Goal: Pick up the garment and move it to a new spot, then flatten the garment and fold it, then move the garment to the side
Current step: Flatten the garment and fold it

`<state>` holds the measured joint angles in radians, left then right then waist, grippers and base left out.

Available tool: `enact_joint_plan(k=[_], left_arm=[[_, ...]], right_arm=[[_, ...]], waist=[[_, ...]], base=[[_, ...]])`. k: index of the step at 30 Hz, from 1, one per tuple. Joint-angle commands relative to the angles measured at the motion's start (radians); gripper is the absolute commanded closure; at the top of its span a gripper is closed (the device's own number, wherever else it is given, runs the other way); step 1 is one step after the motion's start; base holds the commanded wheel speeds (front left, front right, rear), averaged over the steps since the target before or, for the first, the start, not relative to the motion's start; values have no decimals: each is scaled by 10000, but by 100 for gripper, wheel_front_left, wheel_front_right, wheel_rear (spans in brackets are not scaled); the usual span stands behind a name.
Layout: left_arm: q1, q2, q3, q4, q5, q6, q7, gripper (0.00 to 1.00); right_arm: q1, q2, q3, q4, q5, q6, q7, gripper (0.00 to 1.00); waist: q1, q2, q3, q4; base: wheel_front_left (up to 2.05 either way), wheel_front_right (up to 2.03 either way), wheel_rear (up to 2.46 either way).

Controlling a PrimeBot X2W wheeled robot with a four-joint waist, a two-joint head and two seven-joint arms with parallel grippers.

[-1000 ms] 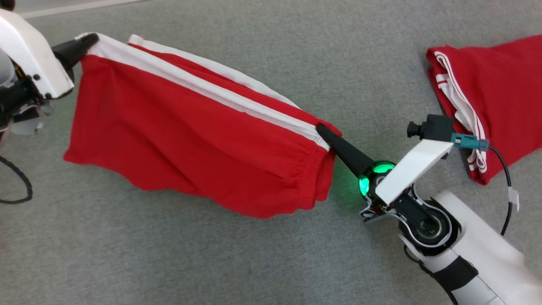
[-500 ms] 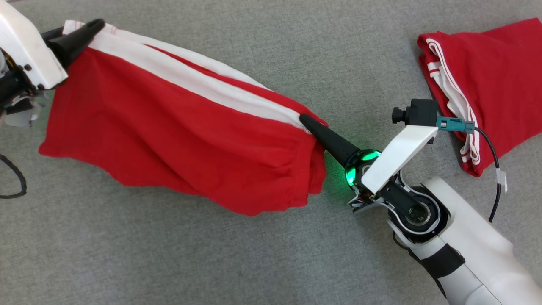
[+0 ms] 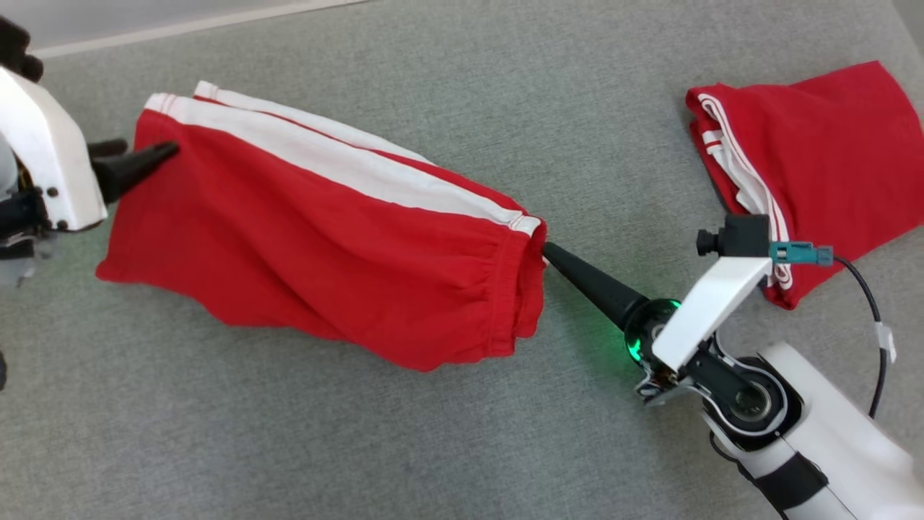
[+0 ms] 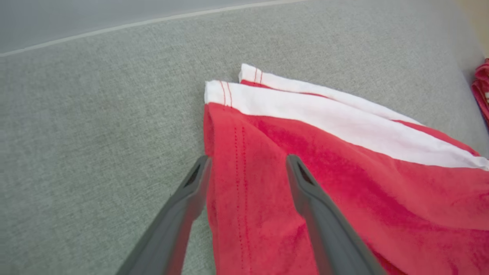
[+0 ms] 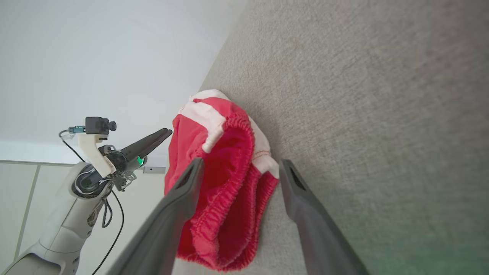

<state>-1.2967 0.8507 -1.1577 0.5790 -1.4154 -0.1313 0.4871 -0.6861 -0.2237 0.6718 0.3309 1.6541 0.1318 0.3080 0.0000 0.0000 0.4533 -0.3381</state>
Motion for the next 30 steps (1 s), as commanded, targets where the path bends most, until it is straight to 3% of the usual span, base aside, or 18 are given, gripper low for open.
enact_joint_plan(k=[1,8,16,19,20,21,22,30], left_arm=[[76,122,-167,-4,157,11,246,0],[-59,300,-706,233,694,11,948,0],[310,104,-740,-123,-626,5,2290,0],[122,247,-809,-224,-389,6,2430,0],[93,284,-848,-178,-270,12,2487,51],[74,308,-886,-126,-152,12,2522,83],[64,323,-914,-52,-59,12,2548,100],[260,74,-902,141,-211,11,2287,100]], right_arm=[[211,-184,-81,-157,-135,-26,-11,0],[772,-510,-306,-746,-180,-24,-137,0],[1552,-750,-571,-1100,-135,-24,-313,0],[1750,-768,-698,-1216,-125,-24,-398,0],[1793,-758,-727,-1242,-135,-24,-415,0],[1821,-740,-748,-1255,-147,-24,-429,0],[1840,-710,-767,-1270,-162,-24,-435,0],[2112,-731,-959,-1160,-250,-24,-449,0]], waist=[[0,0,-56,-88],[0,0,-20,-356],[0,0,-44,-603],[0,0,-31,-640],[0,0,-31,-657],[0,0,-30,-675],[0,0,-32,-694],[0,0,-687,-469]], base=[[0,0,0],[0,0,0],[0,0,0],[0,0,0],[0,0,0],[0,0,0],[0,0,0],[0,0,0]])
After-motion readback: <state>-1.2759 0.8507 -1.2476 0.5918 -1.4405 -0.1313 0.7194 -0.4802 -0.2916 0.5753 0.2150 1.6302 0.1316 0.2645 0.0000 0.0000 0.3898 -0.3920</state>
